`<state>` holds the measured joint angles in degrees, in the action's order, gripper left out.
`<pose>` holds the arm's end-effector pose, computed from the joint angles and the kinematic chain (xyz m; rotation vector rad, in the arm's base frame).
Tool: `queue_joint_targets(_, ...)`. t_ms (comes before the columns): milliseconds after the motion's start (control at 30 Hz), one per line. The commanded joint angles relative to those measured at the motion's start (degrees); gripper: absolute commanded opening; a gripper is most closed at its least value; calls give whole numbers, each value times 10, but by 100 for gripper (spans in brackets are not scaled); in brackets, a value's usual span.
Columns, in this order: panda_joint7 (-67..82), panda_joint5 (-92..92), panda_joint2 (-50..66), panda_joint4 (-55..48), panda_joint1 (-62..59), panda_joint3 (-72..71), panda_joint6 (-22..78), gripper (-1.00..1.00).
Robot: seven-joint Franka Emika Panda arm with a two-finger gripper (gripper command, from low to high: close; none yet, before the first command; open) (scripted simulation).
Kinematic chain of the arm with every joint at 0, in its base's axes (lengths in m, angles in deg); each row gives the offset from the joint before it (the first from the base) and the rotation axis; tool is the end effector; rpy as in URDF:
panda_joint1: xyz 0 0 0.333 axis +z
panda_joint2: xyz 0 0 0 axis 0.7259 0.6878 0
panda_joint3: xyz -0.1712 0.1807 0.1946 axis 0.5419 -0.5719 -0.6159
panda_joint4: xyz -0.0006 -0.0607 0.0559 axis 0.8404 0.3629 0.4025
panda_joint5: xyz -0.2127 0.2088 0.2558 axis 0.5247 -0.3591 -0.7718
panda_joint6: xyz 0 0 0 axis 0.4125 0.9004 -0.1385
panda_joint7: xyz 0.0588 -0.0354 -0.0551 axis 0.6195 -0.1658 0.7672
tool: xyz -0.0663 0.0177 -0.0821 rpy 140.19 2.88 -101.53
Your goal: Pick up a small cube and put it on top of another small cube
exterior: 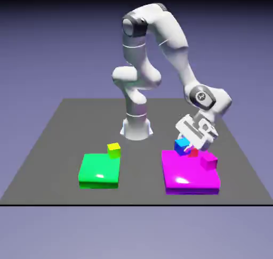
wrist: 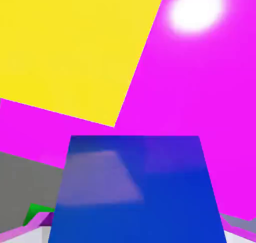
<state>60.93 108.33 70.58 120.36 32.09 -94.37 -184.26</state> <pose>0.3326 0.3098 0.2377 1.9236 1.4686 -0.2049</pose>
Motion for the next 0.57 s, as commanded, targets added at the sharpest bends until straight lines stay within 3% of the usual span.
queue_joint_targets(0,2,19,21,-20,5,-19,23,-100)
queue_joint_targets(167,11,111,115,-106,33,-83,126,-100)
queue_joint_targets(333,-20,185,165,-87,42,-16,92,-100)
queue_joint_targets(367,-20,185,165,-87,42,-16,92,100)
queue_joint_targets(533,11,111,115,-106,33,-83,126,100)
